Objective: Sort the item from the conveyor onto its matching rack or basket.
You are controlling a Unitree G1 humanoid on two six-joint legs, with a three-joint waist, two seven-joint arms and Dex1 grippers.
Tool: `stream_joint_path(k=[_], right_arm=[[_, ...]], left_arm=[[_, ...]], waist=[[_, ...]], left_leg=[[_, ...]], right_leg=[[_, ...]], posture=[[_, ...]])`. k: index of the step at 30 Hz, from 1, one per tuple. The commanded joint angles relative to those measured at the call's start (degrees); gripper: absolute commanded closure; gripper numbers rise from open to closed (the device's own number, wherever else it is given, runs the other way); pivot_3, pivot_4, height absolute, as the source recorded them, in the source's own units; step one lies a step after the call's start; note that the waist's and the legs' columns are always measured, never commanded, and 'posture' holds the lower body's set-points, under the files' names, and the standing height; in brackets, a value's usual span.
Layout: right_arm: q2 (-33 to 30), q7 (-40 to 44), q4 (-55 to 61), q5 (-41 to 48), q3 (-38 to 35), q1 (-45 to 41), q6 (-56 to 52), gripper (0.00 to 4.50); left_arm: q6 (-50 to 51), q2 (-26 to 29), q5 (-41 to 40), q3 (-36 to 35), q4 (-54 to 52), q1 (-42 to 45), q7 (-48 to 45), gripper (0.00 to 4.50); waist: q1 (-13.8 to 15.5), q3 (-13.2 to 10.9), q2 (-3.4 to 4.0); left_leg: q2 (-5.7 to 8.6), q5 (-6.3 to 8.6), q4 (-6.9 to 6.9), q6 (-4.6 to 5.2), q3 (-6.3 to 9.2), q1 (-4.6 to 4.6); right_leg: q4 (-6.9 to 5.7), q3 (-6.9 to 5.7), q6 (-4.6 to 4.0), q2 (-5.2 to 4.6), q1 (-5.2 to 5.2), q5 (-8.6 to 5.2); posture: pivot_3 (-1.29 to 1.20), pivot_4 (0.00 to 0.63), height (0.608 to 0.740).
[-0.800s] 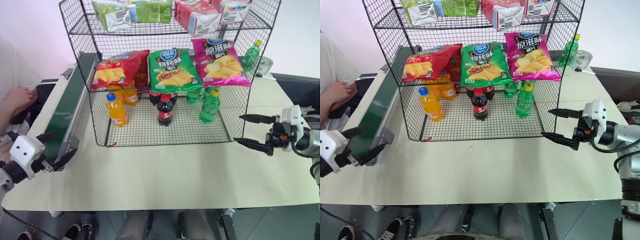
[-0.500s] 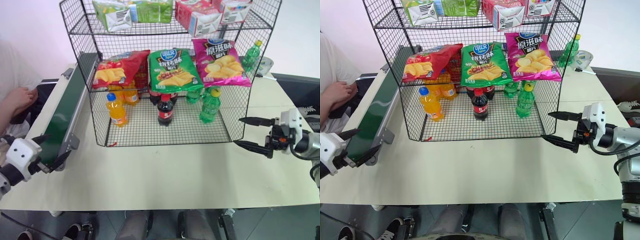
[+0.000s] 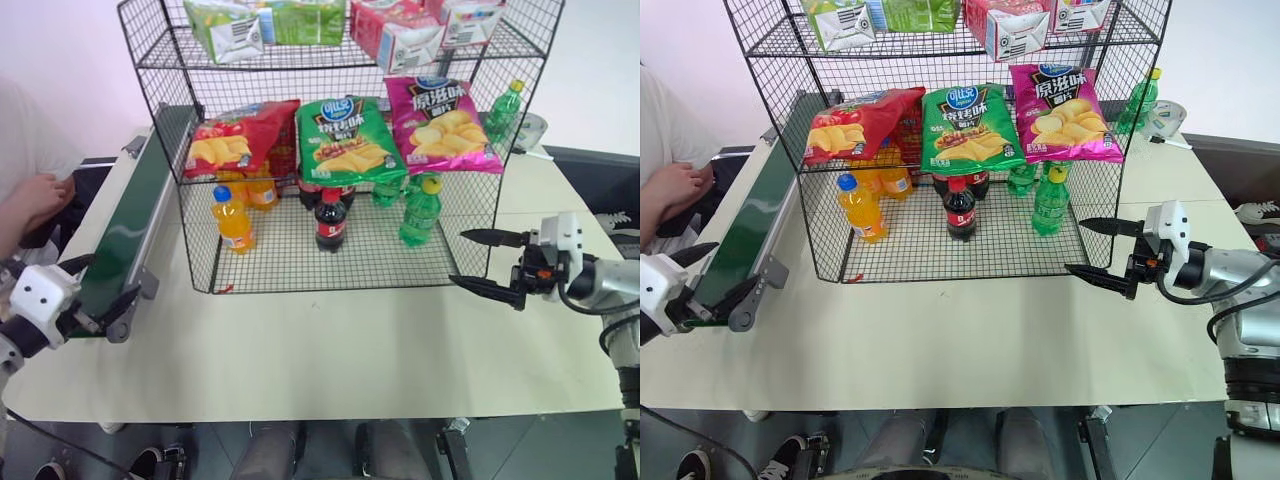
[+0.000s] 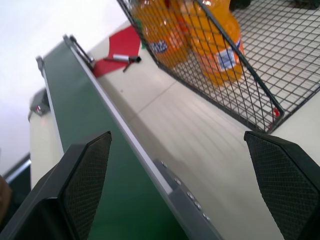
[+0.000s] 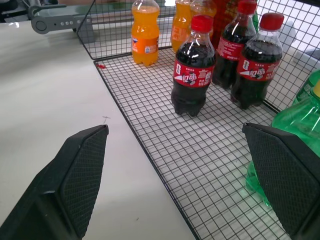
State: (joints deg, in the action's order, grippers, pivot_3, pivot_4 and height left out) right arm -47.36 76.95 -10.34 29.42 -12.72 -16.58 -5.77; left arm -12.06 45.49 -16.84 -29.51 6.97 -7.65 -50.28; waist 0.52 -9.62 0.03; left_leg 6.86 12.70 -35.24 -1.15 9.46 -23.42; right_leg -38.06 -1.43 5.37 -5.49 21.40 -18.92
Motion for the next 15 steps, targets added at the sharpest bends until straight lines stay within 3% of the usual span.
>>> stream_joint_path(k=[1, 15], right_arm=[[0.49, 0.37, 0.21, 0.39, -0.27, -1.28, 0.59, 0.00], [2.60, 4.16, 3.37, 2.87, 0.43, 0.38, 0.40, 0.00]], left_arm=[[-2.28, 0.67, 0.44, 0.27, 1.40, 0.76, -0.39, 0.07], [-4.33, 1.10, 0.20, 1.45, 4.60, 4.23, -0.24, 0.07]], waist=[[0.01, 0.00, 0.00], [-0.05, 0.00, 0.00]], left_leg=[[0.00, 0.00, 0.00, 0.00, 0.00, 0.01], [0.00, -0.02, -0.01, -0.03, 0.01, 0.01]], right_leg=[[-0.01, 0.00, 0.00, 0.00, -0.01, 0.00], [-0.02, 0.00, 0.00, 0.01, -0.01, 0.01]], posture=[[0.00, 0.150, 0.740], [0.00, 0.150, 0.740]])
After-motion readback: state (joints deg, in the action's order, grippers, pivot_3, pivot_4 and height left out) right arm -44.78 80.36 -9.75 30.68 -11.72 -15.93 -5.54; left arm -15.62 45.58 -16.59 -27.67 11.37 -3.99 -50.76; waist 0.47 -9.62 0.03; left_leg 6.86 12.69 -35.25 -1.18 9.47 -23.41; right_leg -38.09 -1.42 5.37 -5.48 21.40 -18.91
